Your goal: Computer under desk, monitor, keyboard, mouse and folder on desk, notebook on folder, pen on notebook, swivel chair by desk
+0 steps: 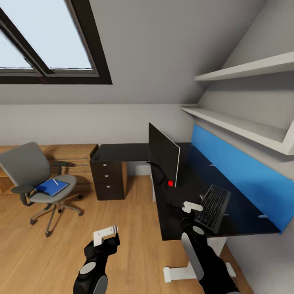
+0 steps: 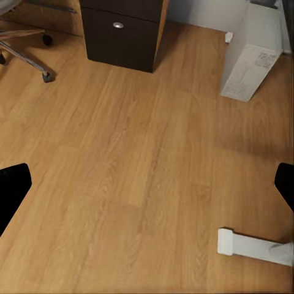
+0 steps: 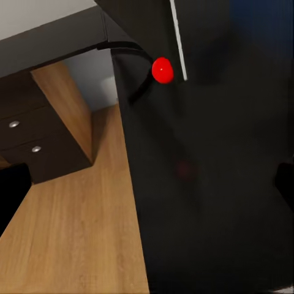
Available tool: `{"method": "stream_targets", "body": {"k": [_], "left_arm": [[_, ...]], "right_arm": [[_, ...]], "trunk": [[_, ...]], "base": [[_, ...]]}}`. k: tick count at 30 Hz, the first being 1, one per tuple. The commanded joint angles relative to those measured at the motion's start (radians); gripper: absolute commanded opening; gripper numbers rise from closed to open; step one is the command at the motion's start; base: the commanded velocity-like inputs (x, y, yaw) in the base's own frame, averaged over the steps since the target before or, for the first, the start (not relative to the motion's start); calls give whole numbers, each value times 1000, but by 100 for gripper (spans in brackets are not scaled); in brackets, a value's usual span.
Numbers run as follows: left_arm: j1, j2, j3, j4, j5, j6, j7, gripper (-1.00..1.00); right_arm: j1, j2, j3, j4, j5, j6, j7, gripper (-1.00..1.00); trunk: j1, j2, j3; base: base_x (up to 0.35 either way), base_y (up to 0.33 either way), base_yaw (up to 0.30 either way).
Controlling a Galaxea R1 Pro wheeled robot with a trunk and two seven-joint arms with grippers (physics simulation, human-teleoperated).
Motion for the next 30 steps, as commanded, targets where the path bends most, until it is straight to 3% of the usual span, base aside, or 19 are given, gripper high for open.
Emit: {"method": "stream_targets", "body": {"k": [1, 9, 12, 13, 16, 19, 20, 30], "left_arm": [[-1, 0, -1, -1, 9, 2, 9, 100], [-1, 1, -1, 11, 7, 1, 4, 100], [-1, 1, -1, 14, 5, 0, 3, 100], [-1, 1, -1, 16, 5, 0, 3, 100], [-1, 1, -1, 17, 5, 0, 4, 100], [-1, 0, -4, 26, 4, 0, 6, 100], [-1, 0, -5, 30, 4, 0, 6, 100], [-1, -1, -7, 32, 4, 0, 3, 100]], "right_arm": [[-1, 0, 2, -1, -7, 3, -8, 100], [-1, -1, 0, 3, -6, -10, -6, 100], [-1, -7, -2, 32, -4, -69, -8, 100], [-2, -21, -3, 65, -2, -119, -11, 100], [-4, -34, -5, 88, -2, -137, -12, 100], [-12, -71, -5, 165, -2, -180, -13, 100], [-30, -94, -6, 227, -3, -231, -14, 100], [-50, -119, -7, 270, -3, -264, -15, 100]], "trunk": [[1, -2, -2], [1, -2, -1], [1, -2, -1], [1, -2, -1], [1, -2, -1], [1, -2, -1], [1, -2, -1], [1, -2, -1]], "base": [[-4, -3, -251], [-1, -53, -92], [0, -257, -9], [0, -298, -2], [0, -301, -1], [0, -306, 0], [0, -305, 0], [0, -102, 0]]}}
